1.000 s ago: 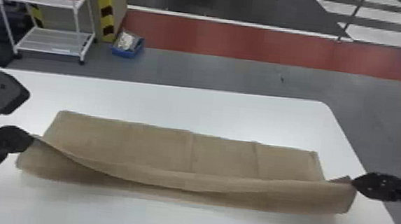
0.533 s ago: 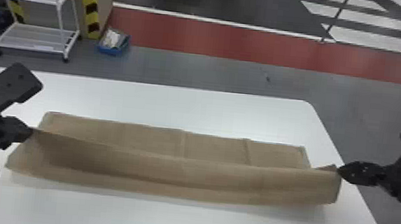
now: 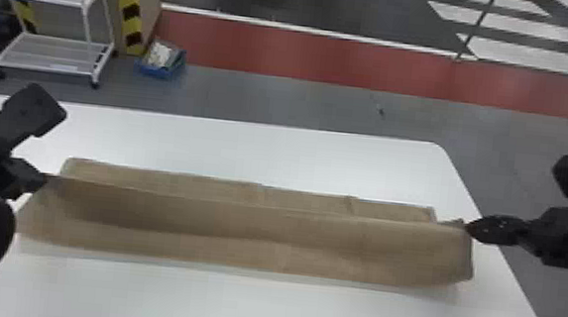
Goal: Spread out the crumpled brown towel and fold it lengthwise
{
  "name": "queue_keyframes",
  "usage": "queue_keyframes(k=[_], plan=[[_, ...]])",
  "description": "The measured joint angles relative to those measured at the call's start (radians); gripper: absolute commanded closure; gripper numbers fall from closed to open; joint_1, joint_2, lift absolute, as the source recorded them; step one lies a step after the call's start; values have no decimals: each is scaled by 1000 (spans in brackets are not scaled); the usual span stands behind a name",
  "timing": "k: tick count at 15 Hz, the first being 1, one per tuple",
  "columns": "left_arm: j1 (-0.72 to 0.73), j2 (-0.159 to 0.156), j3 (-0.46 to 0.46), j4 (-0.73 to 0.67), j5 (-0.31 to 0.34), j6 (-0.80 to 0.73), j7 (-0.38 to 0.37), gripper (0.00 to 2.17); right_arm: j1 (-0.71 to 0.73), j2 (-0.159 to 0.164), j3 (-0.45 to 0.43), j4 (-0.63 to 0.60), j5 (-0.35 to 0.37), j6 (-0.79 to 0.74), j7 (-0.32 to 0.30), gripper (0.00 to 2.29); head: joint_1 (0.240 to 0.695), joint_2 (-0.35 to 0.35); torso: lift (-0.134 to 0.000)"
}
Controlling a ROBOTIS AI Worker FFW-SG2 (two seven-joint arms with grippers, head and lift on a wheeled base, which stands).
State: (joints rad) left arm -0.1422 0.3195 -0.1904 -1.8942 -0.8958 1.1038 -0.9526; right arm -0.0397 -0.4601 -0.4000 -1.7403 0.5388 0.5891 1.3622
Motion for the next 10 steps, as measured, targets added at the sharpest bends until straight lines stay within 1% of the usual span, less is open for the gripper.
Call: queue_keyframes(k=[2, 4, 8, 10], plan=[[-18, -7, -5, 7, 5, 0, 8, 1781, -47, 8, 17, 11, -1, 37, 0, 1430, 695, -141, -124], [-41, -16, -9, 28, 10, 0, 11, 1781, -96, 8, 30, 40, 9, 60, 0, 1430, 695, -143, -124], [-96, -36, -31, 109, 22, 0, 40, 1781, -164, 5, 76, 136, 62, 63, 0, 1430, 695, -148, -124], [-115, -40, -27, 127, 34, 0, 44, 1781, -183, 3, 72, 167, 63, 57, 0, 1430, 695, -151, -124]])
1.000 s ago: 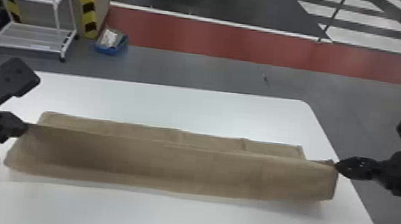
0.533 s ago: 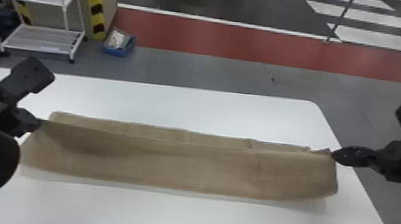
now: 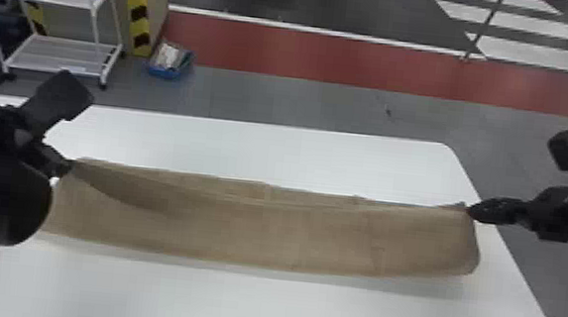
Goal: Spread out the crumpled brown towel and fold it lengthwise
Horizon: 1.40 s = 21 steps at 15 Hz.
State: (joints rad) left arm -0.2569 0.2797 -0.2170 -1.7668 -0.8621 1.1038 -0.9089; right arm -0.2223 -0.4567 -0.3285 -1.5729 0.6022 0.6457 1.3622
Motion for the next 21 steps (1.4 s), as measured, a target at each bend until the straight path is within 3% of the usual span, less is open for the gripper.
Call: queue_keyframes(k=[7, 21], plan=[[-12, 14, 22, 10, 18, 0, 5, 1781, -8, -27, -47, 34, -26, -13, 0, 1430, 695, -164, -124], [-89, -25, -63, 131, 15, -4, 41, 1781, -90, -22, 15, 147, 22, -28, 0, 1430, 695, -182, -124]])
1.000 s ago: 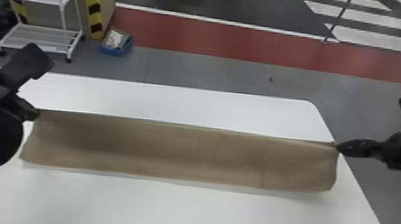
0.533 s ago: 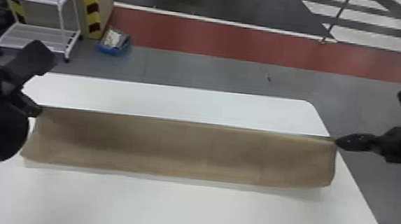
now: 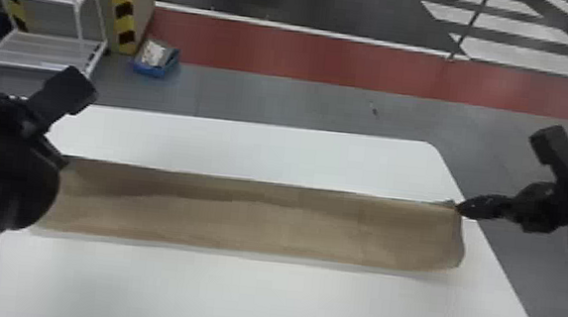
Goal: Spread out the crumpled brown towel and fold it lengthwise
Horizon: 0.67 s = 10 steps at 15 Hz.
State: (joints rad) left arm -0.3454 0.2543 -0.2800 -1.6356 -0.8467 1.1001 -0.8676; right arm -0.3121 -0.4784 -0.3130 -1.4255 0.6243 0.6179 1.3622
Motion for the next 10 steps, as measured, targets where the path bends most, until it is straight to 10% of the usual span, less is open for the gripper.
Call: queue_keyframes(k=[10], plan=[[-31, -17, -16, 68, 11, -19, 32, 1781, -48, 14, 17, 61, 16, 1, 0, 1430, 695, -179, -124]])
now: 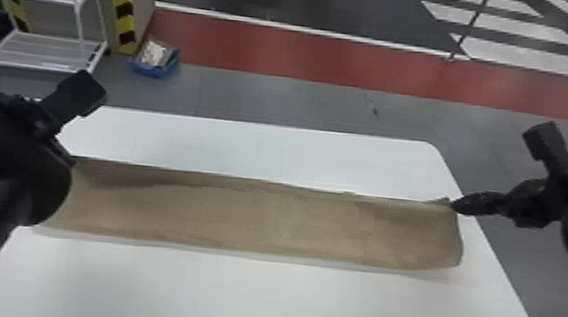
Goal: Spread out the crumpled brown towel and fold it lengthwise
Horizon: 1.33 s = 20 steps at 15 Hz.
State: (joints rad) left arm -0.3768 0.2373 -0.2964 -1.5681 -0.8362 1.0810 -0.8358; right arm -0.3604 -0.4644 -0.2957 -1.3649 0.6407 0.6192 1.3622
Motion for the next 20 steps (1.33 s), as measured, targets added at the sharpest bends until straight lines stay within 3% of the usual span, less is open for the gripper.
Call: queue_keyframes(k=[6, 13, 20], plan=[[-2, 4, -3, 12, 7, -5, 4, 1781, -38, 13, -11, 22, 1, 2, 0, 1430, 695, -173, -124], [3, 18, 14, 14, 9, -8, -5, 1781, -81, 13, 10, 144, 53, -50, 0, 1430, 695, -168, -124], [5, 32, 33, 11, 20, -11, -8, 1781, -85, 14, -31, 143, 23, -54, 0, 1430, 695, -162, -124]])
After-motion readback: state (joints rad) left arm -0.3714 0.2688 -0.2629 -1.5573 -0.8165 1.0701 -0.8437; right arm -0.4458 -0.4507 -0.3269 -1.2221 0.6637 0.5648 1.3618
